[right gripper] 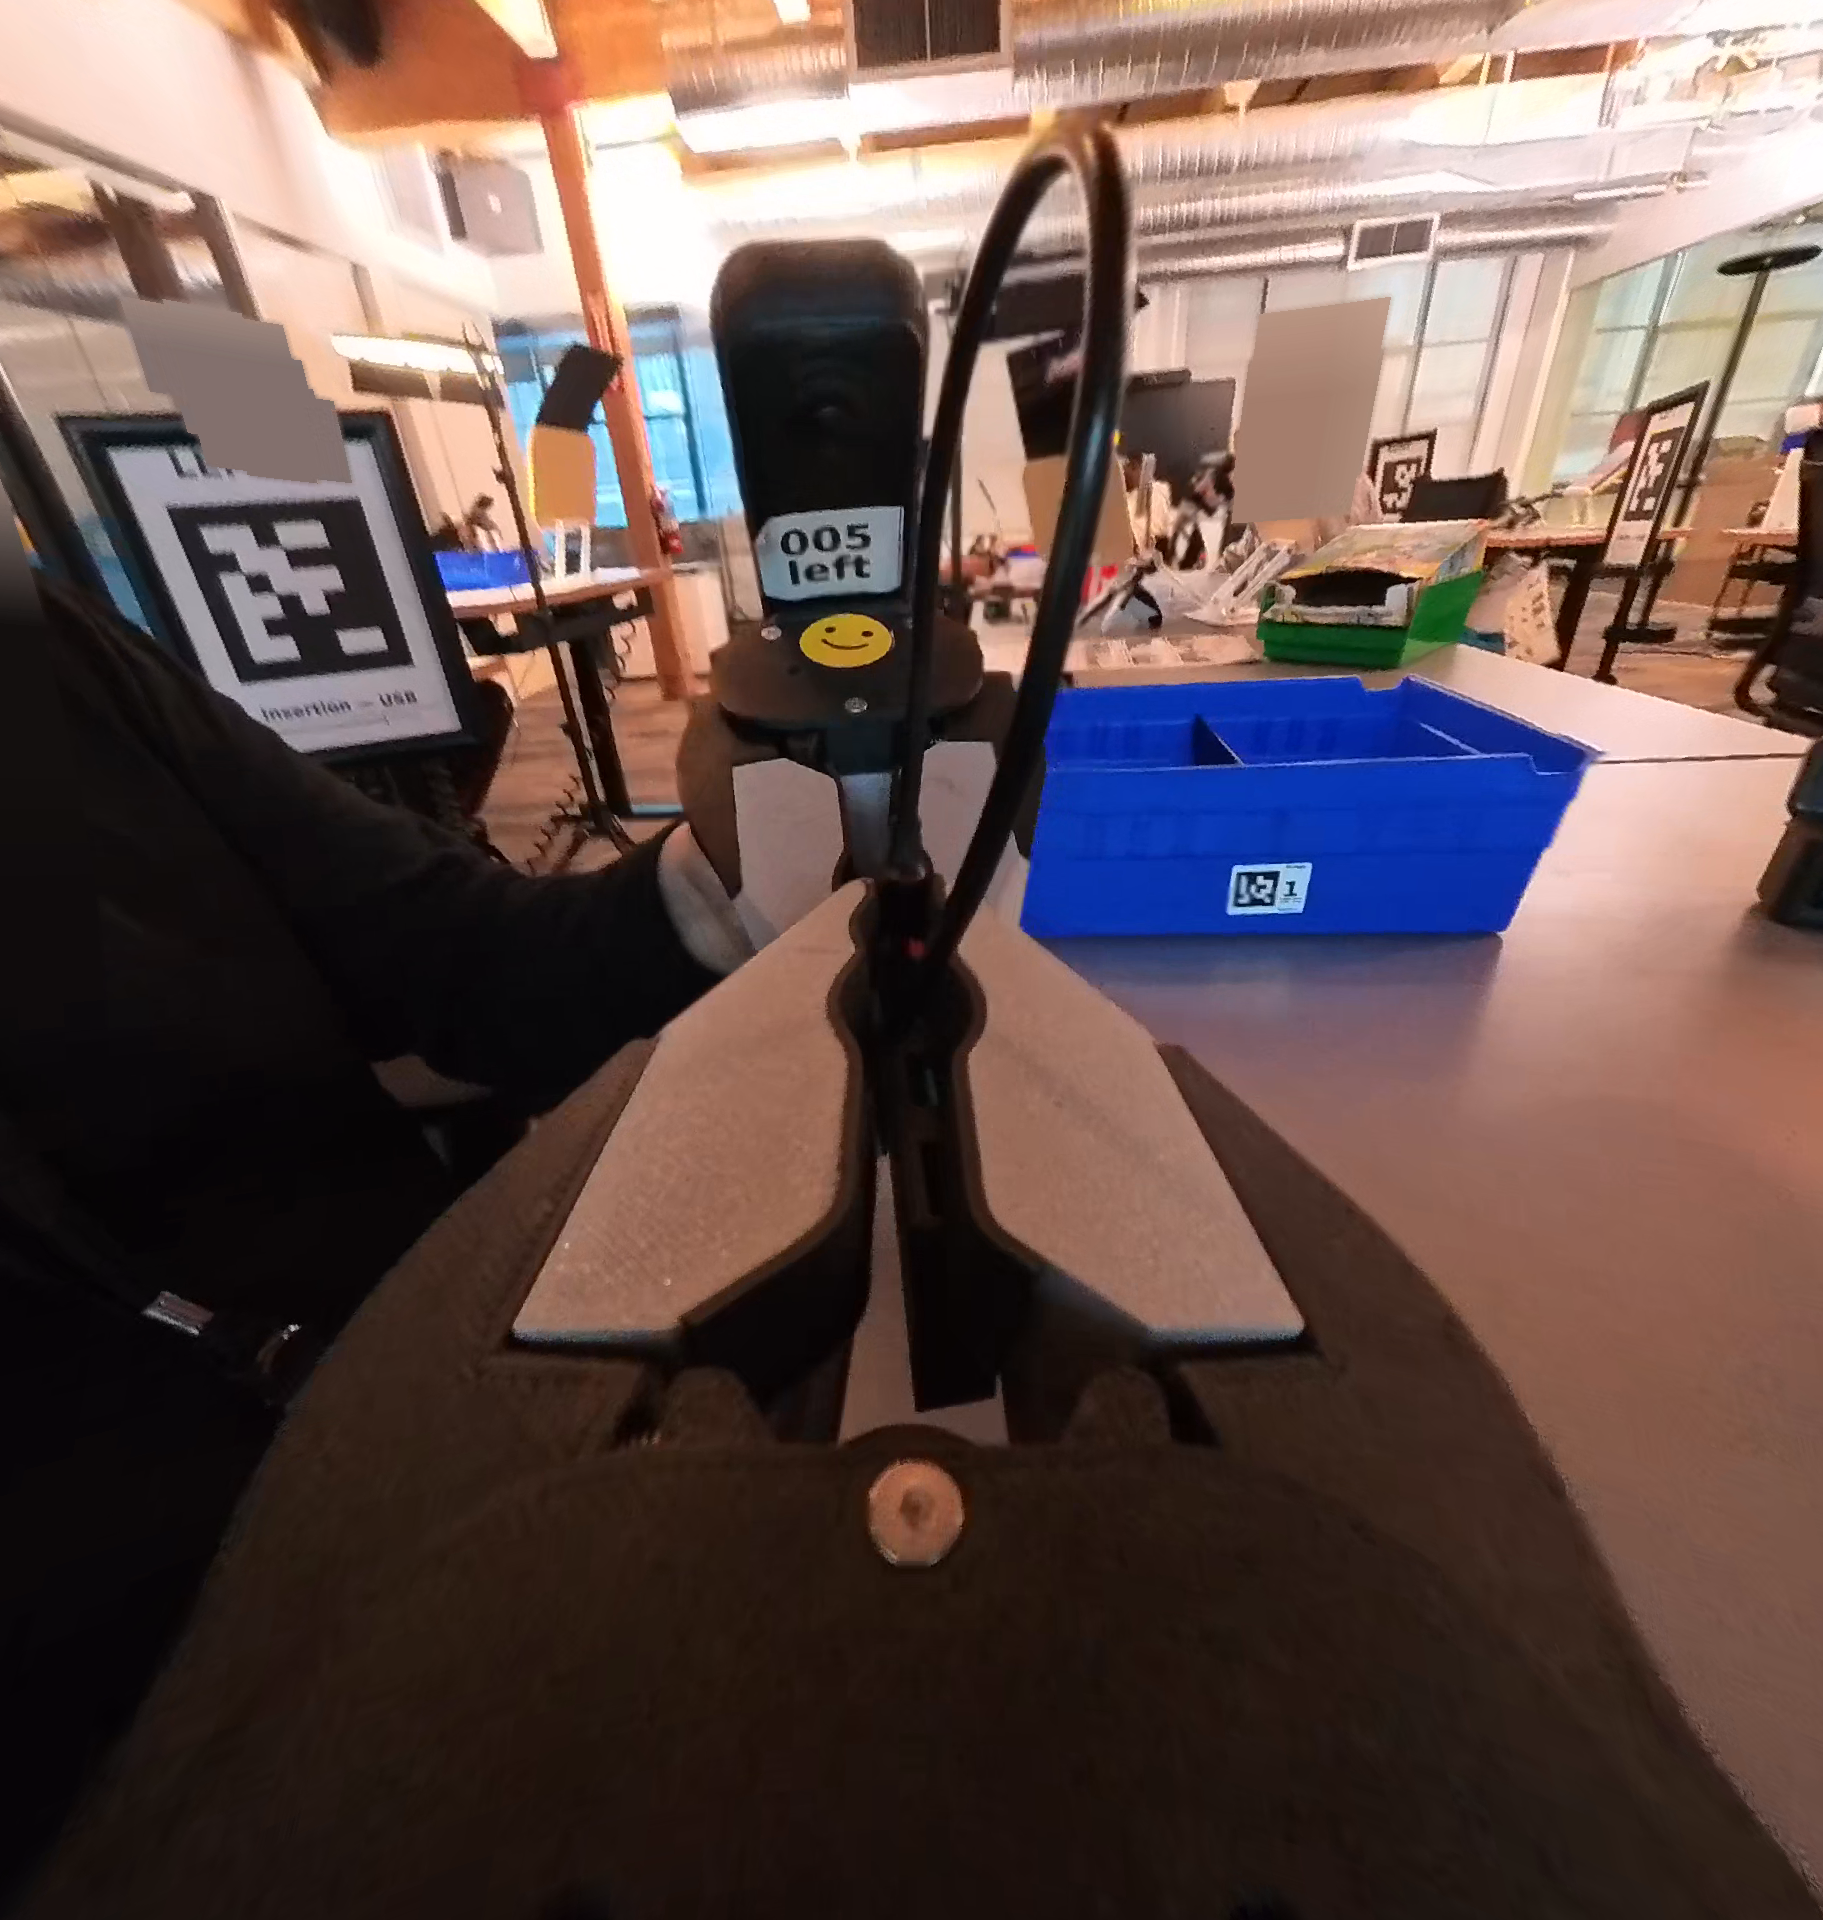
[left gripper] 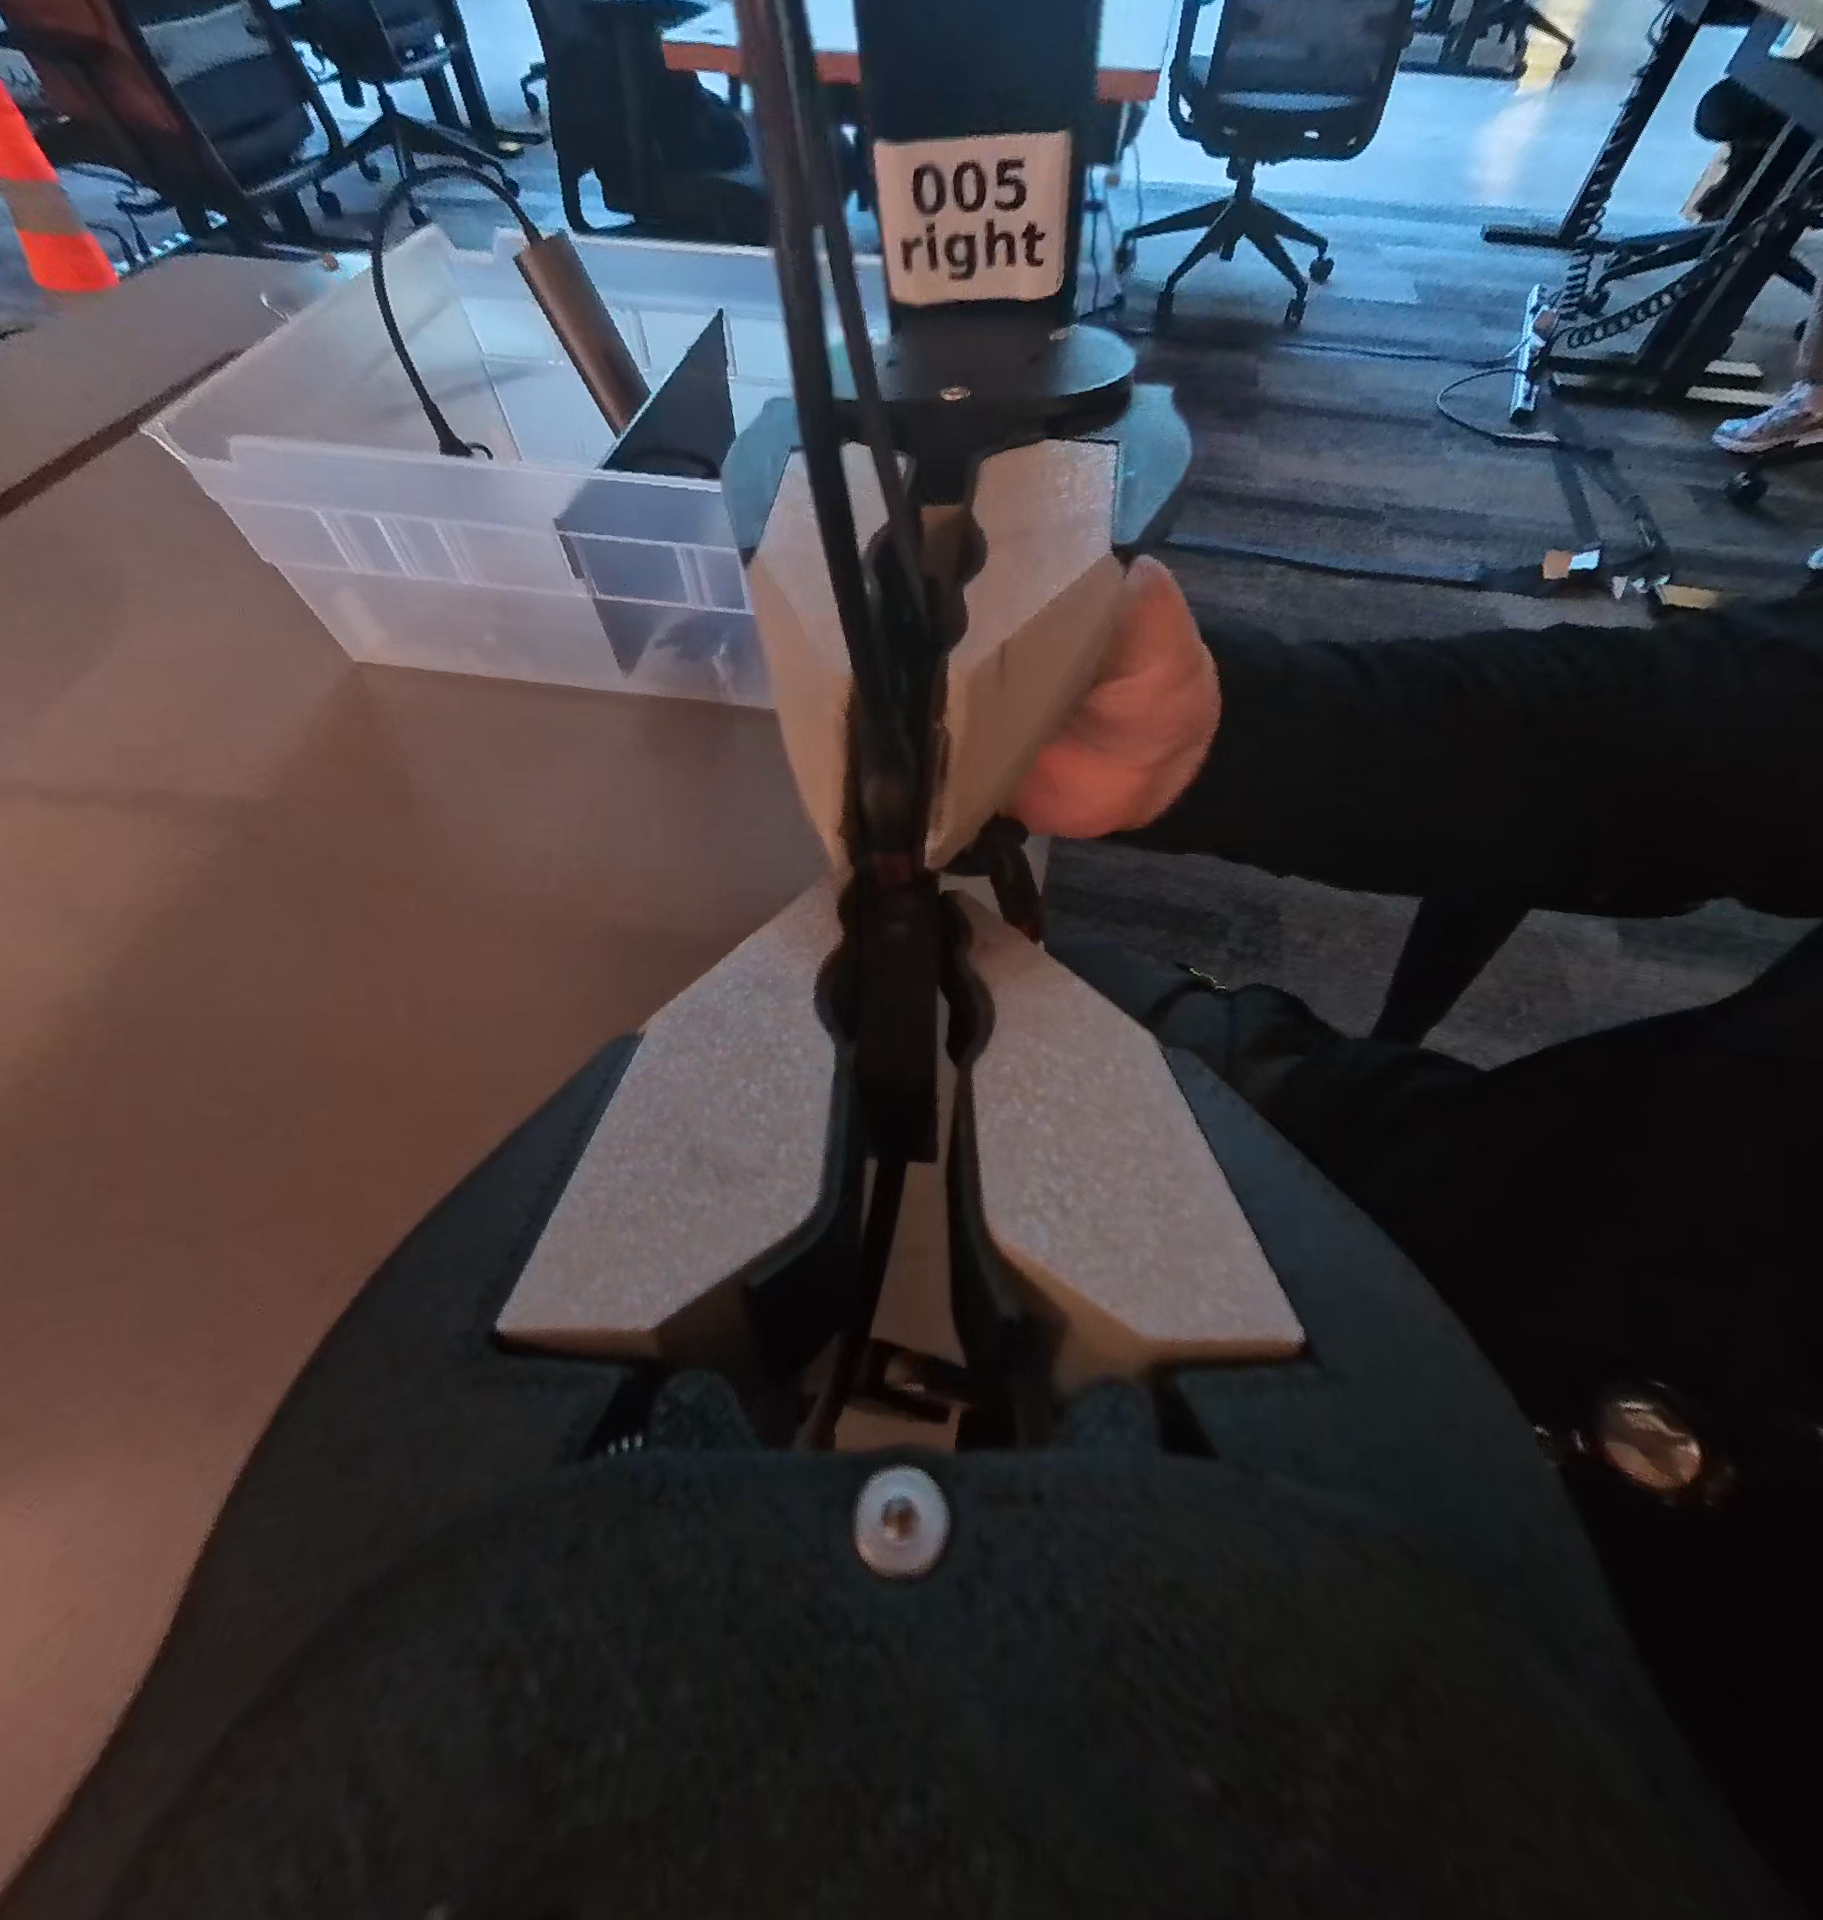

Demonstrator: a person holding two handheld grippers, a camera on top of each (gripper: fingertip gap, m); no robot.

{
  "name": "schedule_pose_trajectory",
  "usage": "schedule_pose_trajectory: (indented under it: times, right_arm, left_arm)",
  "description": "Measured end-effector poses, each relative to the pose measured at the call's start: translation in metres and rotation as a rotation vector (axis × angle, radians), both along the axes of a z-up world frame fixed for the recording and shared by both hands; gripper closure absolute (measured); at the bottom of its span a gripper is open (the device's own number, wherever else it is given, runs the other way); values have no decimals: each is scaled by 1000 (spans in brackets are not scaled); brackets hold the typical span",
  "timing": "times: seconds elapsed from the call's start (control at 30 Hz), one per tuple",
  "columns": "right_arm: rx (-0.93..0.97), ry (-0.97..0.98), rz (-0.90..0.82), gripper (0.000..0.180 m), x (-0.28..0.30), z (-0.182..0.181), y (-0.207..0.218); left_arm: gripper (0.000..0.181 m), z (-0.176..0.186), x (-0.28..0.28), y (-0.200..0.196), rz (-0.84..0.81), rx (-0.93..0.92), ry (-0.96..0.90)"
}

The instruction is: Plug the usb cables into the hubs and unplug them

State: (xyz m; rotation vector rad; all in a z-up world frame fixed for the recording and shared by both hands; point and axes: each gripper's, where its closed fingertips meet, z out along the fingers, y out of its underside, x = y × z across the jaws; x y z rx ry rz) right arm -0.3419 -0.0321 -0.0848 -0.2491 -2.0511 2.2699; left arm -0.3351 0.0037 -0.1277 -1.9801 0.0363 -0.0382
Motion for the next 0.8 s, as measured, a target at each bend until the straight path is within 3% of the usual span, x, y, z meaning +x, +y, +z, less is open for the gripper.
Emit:
schedule_pose_trajectory:
  times: [0.5, 0.8]
  right_arm:
    - [-174, -187, 103, 175, -3, 12, -1]
    - [48, -43, -20, 175, -2, 8, 7]
  left_arm:
    - [172, 10, -2, -6, 16, 13, -42]
    - [172, 15, -1, -11, 26, -6, -14]
